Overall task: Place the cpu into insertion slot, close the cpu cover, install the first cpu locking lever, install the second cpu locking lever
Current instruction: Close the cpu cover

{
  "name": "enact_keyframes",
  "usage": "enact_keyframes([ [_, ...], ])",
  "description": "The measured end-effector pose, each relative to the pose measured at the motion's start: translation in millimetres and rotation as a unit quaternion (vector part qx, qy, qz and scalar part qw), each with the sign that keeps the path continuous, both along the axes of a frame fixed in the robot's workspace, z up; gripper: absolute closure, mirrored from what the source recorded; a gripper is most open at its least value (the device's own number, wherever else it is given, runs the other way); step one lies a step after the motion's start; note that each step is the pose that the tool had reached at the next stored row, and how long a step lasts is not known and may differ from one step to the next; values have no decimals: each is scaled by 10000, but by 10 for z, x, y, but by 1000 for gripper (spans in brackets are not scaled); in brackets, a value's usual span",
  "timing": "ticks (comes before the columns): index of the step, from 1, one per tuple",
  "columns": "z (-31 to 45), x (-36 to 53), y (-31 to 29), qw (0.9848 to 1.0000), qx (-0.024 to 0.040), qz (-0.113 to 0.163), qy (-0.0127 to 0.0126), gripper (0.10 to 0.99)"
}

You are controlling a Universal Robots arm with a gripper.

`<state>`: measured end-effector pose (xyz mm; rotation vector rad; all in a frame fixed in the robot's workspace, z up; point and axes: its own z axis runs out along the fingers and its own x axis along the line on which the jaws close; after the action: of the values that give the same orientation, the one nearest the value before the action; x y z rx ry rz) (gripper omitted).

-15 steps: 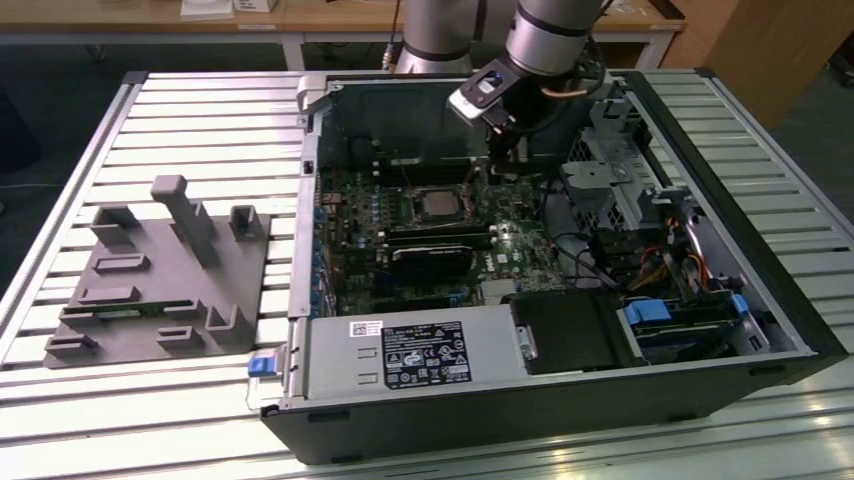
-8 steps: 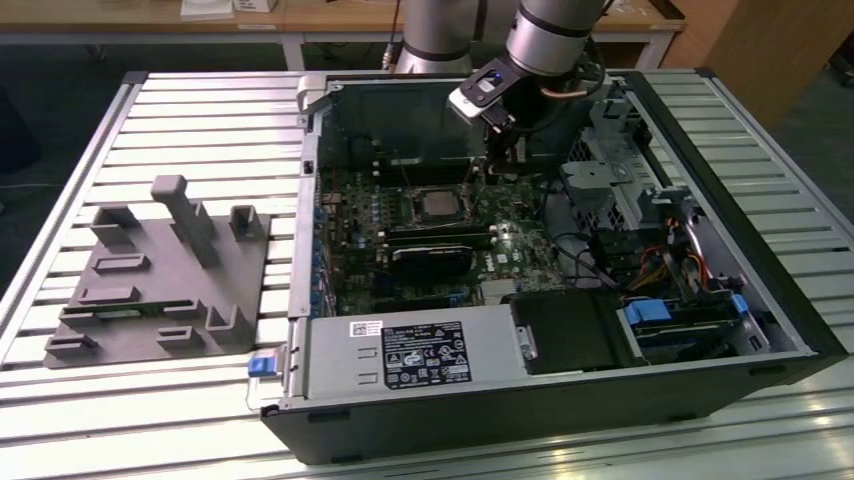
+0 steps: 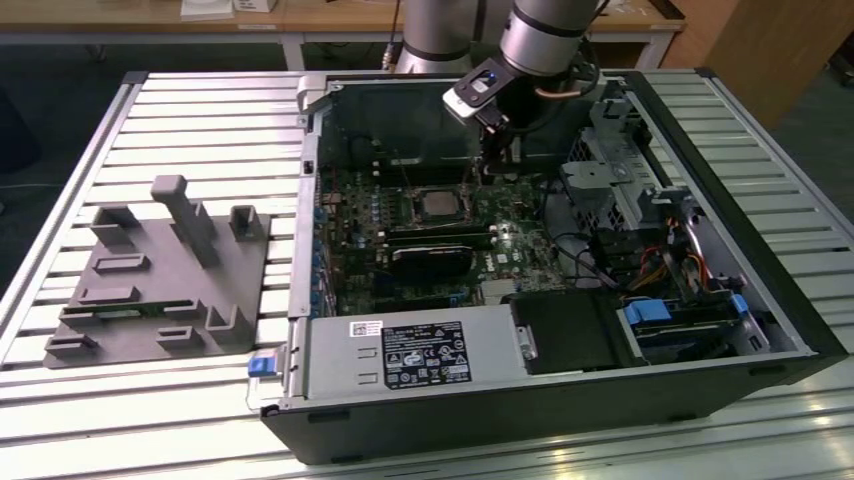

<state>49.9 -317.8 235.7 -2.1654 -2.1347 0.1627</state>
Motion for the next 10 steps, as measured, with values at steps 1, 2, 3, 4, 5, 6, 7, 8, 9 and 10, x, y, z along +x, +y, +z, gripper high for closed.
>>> enact_keyframes([
  [1, 0, -14, 0, 10000, 0, 0, -8, 980],
  [2, 0, -26, 0, 10000, -1, -1, -16, 980],
  [3, 0, -39, 0, 10000, -1, -1, -24, 980],
  [4, 0, -53, 0, 10000, -1, -1, -34, 980],
  [5, 0, -67, 0, 10000, 0, 0, -46, 980],
  [6, -1, -81, 0, 10000, 0, 0, -61, 980],
  [7, -1, -98, 0, 10000, 0, 0, -81, 980],
  [8, -2, -114, 0, 9999, 0, -1, -102, 980],
  [9, -3, -131, 0, 9999, 0, -1, -125, 980],
  [10, -4, -147, 0, 9999, 0, -1, -146, 980],
])
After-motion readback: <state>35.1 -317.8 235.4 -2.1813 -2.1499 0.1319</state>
